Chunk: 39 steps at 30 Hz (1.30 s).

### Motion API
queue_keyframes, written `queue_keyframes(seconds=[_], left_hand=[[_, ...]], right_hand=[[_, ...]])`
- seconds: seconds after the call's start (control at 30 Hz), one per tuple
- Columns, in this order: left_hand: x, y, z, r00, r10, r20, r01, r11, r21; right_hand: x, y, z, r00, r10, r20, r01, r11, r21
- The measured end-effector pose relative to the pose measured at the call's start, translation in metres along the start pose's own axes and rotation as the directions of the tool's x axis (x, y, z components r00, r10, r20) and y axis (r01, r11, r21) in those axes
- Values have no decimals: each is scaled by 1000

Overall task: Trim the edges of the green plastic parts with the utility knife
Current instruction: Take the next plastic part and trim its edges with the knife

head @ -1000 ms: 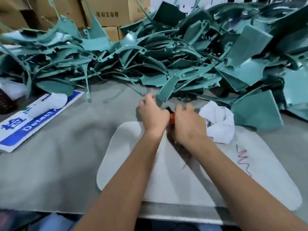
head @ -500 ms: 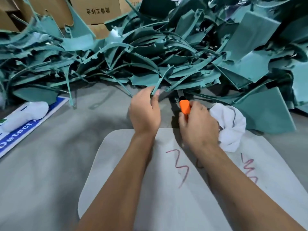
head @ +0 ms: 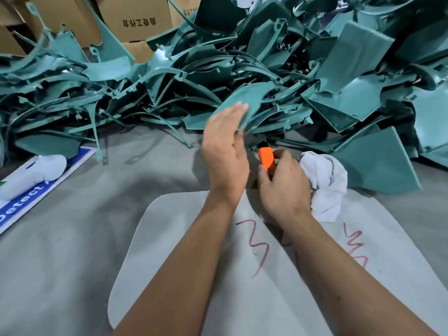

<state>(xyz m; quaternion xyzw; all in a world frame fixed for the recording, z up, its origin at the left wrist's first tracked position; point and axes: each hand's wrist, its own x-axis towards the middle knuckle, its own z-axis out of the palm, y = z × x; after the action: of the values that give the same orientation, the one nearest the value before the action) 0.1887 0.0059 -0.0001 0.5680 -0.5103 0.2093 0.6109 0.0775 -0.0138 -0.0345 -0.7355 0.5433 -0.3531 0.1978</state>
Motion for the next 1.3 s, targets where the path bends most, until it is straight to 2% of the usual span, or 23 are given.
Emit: queue_keyframes(seconds=[0.07,0.13,0.23,0.33,0.37,0.4,0.43,0.47,0.5,0.57,0.63,0.67,0.7,0.77,0.83,0.93,1.03,1.17,1.23,1.3], left_hand=[[2,-5,-3,976,-172,-132,162,983,-82],[-1,-8,-6,971,-195,-135,181,977,-109],[-7,-11,-18,992,-67,-104,64,997,-35],[-1,-22,-42,976,200,-82,-200,980,11],[1,-25,-50,975,197,-105,-199,980,-4],[2,-29,-58,980,107,-169,-114,993,-33],[3,-30,-66,963,-68,-259,39,993,-115],[1,-33,-74,907,-268,-326,190,949,-251],[-1,-37,-81,817,-442,-370,307,877,-369],[-4,-50,-90,627,-665,-406,472,739,-481],[-5,-61,-92,421,-856,-301,596,511,-620],[-5,-64,-90,341,-912,-228,628,402,-666],[-6,-65,-88,302,-939,-164,646,328,-690],[-6,-64,-87,289,-957,-27,656,218,-722],[-5,-59,-90,312,-944,110,638,122,-760],[-4,-57,-93,326,-913,245,642,23,-766],[-4,-55,-93,341,-874,347,680,-25,-733],[-8,-49,-90,349,-834,428,765,-11,-644],[-9,-49,-87,379,-810,448,798,41,-601],[-9,-46,-88,430,-761,486,827,116,-550]], right_hand=[[1,1,0,1000,-2,7,2,1000,3],[2,1,-1,1000,9,3,-9,1000,25],[5,2,-2,999,37,-9,-36,998,54],[8,3,-3,996,84,-13,-83,991,103],[8,3,-3,995,98,-12,-96,987,129],[7,3,-4,994,106,-10,-103,982,155],[6,2,-5,994,109,-7,-106,980,170],[5,1,-5,994,108,-4,-105,979,174],[5,0,-6,994,107,-1,-105,979,173],[5,1,-8,996,90,5,-90,978,190],[5,2,-13,997,51,53,-60,983,172],[4,3,-15,994,6,108,-20,992,125],[2,2,-17,980,-48,194,36,997,66],[-5,-7,-18,911,-166,378,171,985,22],[-12,-13,-16,864,-272,423,231,962,146],[-17,-15,-12,884,-355,305,223,893,391],[-18,-15,-12,917,-351,188,195,807,557],[-17,-15,-15,913,-390,118,257,776,576],[-18,-14,-16,899,-426,105,280,742,609],[-20,-16,-18,891,-436,128,208,642,738]])
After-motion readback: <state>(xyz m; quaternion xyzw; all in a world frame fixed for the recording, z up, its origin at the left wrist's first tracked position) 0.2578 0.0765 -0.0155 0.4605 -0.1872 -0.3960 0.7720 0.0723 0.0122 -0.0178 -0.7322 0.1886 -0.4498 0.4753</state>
